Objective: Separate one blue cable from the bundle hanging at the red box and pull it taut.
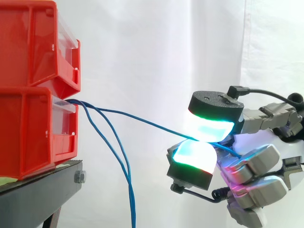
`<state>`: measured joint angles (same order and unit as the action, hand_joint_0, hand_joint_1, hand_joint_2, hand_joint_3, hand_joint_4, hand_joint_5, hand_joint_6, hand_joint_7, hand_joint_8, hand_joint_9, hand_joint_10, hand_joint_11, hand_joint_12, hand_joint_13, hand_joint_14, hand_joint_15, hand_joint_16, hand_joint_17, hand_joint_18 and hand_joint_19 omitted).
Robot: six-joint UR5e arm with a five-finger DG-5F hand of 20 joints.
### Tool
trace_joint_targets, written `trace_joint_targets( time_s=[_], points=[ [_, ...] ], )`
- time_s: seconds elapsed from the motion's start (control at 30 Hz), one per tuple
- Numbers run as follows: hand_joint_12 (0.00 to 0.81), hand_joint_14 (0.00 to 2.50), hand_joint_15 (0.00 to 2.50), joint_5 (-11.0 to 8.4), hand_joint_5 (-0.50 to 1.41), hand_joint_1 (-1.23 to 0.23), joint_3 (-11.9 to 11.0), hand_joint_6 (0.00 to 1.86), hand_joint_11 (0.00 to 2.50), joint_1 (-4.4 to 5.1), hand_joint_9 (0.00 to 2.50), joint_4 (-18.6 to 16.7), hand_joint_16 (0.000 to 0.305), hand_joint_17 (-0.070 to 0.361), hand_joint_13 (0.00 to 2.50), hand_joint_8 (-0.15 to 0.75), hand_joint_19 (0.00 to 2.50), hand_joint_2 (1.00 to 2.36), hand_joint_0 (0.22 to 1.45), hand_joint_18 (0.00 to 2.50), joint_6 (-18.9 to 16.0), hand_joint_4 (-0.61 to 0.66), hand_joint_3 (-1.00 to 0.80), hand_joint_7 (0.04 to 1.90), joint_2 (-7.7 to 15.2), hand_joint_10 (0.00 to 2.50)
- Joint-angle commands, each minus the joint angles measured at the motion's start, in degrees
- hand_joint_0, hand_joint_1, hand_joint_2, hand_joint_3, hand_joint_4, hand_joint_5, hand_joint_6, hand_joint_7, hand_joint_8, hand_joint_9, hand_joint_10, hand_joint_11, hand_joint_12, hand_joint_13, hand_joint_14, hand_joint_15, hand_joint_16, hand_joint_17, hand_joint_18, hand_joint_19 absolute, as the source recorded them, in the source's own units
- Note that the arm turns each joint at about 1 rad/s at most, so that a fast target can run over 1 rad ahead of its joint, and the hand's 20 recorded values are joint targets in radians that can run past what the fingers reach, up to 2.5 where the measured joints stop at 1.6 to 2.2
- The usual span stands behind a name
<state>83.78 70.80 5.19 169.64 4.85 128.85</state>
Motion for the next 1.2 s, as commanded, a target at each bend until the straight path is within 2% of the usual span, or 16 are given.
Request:
trace_joint_targets(
  time_s=[0.0, 0.1, 0.3, 0.43, 1.17],
  points=[
    [0.431, 0.02, 1.21, -0.02, -0.12, -0.80, 0.0, 0.92, 1.51, 0.00, 1.47, 0.0, 0.052, 0.117, 1.52, 0.397, 0.64, 1.01, 0.63, 1.19, 0.0, -0.01, -0.08, 1.16, 0.0, 0.38],
    [0.438, 0.02, 1.33, -0.02, -0.12, -0.80, 0.0, 0.92, 1.48, 0.00, 1.44, 0.0, 0.052, 0.118, 1.56, 0.389, 0.63, 1.01, 0.63, 1.19, 0.1, -0.01, -0.07, 1.15, 0.0, 0.63],
    [0.423, 0.01, 1.51, -0.02, -0.12, -0.80, 0.0, 0.92, 1.43, 0.00, 1.41, 0.0, 0.052, 0.117, 1.59, 0.379, 0.63, 1.01, 0.63, 1.18, 0.1, -0.01, -0.08, 1.16, 0.0, 0.90],
    [0.416, 0.01, 1.57, -0.02, -0.12, -0.80, 0.0, 0.92, 1.46, 0.00, 1.41, 0.0, 0.052, 0.116, 1.61, 0.376, 0.65, 1.01, 0.63, 1.19, 0.0, -0.01, -0.08, 1.15, 0.0, 0.93],
    [0.416, 0.01, 1.57, -0.02, -0.12, -0.81, 0.0, 0.91, 1.39, 0.00, 1.39, 0.0, 0.051, 0.116, 1.59, 0.375, 0.63, 1.01, 0.64, 1.19, 0.0, -0.01, -0.08, 1.16, 0.0, 0.95]
  ],
)
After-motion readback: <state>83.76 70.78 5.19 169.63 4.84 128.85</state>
